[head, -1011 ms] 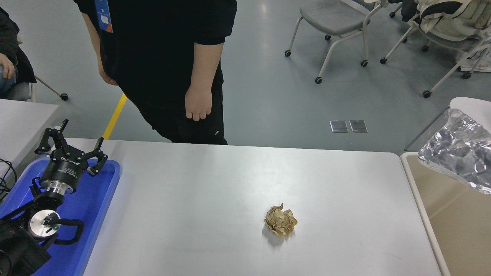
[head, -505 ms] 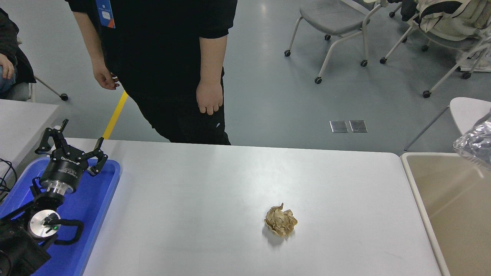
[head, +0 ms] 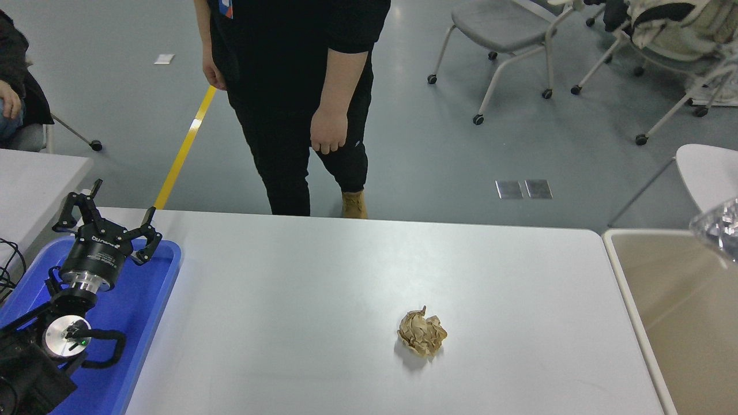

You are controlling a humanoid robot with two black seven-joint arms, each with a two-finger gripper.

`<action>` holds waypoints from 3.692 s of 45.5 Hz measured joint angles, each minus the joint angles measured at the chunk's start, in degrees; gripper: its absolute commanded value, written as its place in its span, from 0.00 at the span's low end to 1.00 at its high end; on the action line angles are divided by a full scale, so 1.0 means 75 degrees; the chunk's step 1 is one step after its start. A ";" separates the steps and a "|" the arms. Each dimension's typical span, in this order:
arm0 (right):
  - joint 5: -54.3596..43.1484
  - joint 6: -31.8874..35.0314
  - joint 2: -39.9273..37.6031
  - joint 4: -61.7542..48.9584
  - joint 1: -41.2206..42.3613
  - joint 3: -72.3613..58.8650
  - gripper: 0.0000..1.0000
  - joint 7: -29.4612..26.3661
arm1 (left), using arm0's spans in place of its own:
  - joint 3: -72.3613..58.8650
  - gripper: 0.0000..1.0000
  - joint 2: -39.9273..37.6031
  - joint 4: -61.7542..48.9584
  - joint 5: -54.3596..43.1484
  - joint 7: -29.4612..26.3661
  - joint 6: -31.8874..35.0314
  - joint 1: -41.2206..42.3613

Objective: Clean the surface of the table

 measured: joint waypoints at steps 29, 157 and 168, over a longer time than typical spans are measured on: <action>0.1760 -0.1026 0.3420 -0.3981 -0.1651 0.0045 0.00 0.0016 | 0.0000 1.00 0.0000 -0.0001 0.0000 0.0000 0.0009 0.0000; 0.0927 -0.1245 0.2133 0.3676 -0.2675 0.4642 1.00 0.5378 | 0.0012 1.00 0.0000 0.0000 0.0000 0.0000 0.0010 0.0001; 0.0770 -0.1462 0.3709 0.2662 -0.2968 0.5263 1.00 0.5627 | 0.0013 1.00 -0.0001 -0.0001 0.0000 0.0000 0.0009 0.0000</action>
